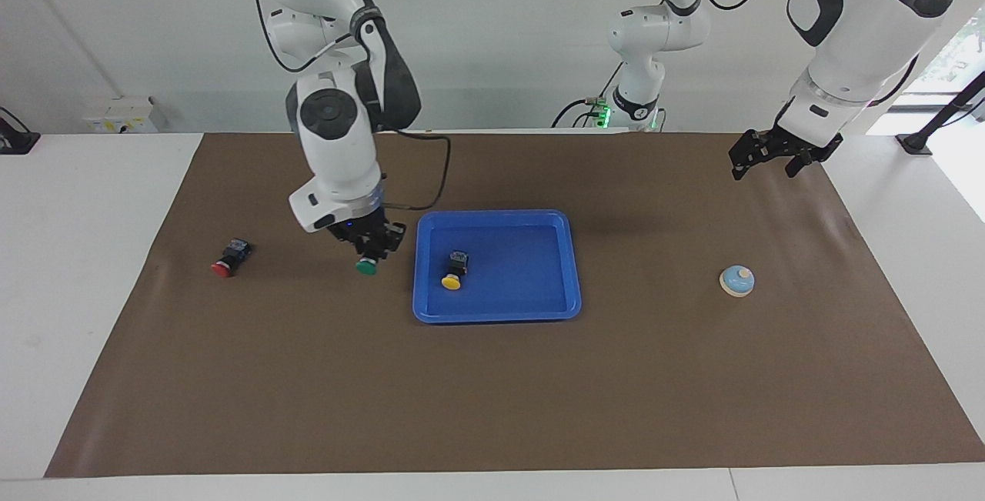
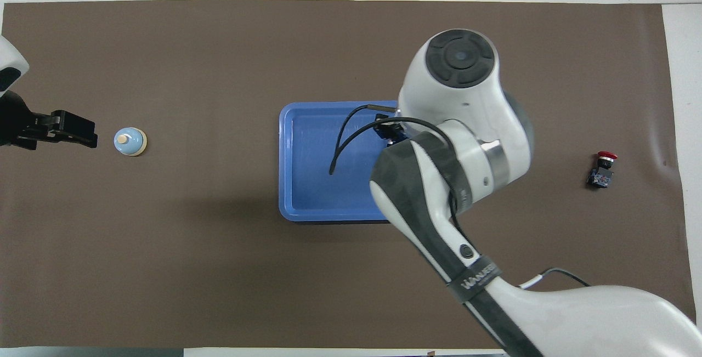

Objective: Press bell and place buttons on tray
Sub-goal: 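Carry the green button into the tray and open the right gripper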

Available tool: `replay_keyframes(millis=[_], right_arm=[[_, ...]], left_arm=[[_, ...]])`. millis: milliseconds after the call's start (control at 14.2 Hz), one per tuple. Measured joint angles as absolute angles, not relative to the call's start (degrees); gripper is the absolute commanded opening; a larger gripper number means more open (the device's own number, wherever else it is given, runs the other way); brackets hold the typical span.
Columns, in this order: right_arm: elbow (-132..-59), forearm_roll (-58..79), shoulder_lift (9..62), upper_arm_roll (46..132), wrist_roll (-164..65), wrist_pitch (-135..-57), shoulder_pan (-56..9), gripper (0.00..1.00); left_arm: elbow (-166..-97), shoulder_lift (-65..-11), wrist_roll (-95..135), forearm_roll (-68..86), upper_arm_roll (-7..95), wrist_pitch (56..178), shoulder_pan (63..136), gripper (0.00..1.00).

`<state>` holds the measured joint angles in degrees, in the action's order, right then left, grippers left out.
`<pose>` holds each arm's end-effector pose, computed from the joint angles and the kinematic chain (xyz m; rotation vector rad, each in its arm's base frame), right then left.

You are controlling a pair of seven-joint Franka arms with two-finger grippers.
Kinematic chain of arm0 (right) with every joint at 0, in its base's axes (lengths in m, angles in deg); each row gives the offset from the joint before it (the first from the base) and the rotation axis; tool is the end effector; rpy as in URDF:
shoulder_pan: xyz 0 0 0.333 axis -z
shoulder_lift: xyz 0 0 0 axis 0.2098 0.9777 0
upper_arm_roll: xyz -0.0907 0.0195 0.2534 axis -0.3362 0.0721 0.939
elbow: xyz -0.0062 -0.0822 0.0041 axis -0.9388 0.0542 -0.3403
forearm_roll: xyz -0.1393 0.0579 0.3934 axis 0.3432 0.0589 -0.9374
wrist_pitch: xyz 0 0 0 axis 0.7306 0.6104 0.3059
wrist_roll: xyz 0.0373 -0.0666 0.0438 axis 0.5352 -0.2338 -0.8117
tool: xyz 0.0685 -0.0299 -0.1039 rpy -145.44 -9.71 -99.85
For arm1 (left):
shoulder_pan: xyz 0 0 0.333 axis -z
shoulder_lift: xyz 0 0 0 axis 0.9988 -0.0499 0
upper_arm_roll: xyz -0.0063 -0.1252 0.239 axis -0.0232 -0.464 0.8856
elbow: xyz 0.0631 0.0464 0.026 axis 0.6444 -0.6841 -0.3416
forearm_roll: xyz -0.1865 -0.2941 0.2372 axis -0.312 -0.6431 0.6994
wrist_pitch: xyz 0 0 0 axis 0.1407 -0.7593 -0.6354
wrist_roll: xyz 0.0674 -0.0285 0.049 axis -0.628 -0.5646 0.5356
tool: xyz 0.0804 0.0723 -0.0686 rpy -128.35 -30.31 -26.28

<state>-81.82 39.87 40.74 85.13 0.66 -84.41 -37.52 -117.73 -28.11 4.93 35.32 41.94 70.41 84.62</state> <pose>0.5854 0.3204 0.3594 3.1043 -0.3797 -0.1241 0.5813 -0.0265 0.5081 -3.1175 0.0684 0.1190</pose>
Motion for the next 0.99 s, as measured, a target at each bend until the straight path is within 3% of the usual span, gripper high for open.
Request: replay_keyframes(millis=[353,705,776,846,988], right_arm=[[-78.1,39.9,51.2,84.9,7.0,-89.8,-45.0,0.0],[-83.2,40.9,52.5,84.9,6.9,-97.0,-46.2,0.0],[-83.5,41.0,52.0,84.9,6.9,-97.1,-46.5,0.46],[-83.9,41.0,51.7,84.9,7.0,-97.1,-46.6,0.99],[-84.0,41.0,51.5,84.7,7.4,-97.1,-46.6,1.0]], left_arm=[[-117.7,-28.1,4.9,35.3,41.9,70.4,84.6,1.0],[-117.7,-28.1,4.9,35.3,41.9,70.4,84.6,1.0],[-117.7,-28.1,4.9,35.3,41.9,70.4,84.6,1.0],[-117.7,-28.1,4.9,35.3,41.9,70.4,84.6,1.0],[-117.7,-28.1,4.9,35.3,41.9,70.4,84.6,1.0]])
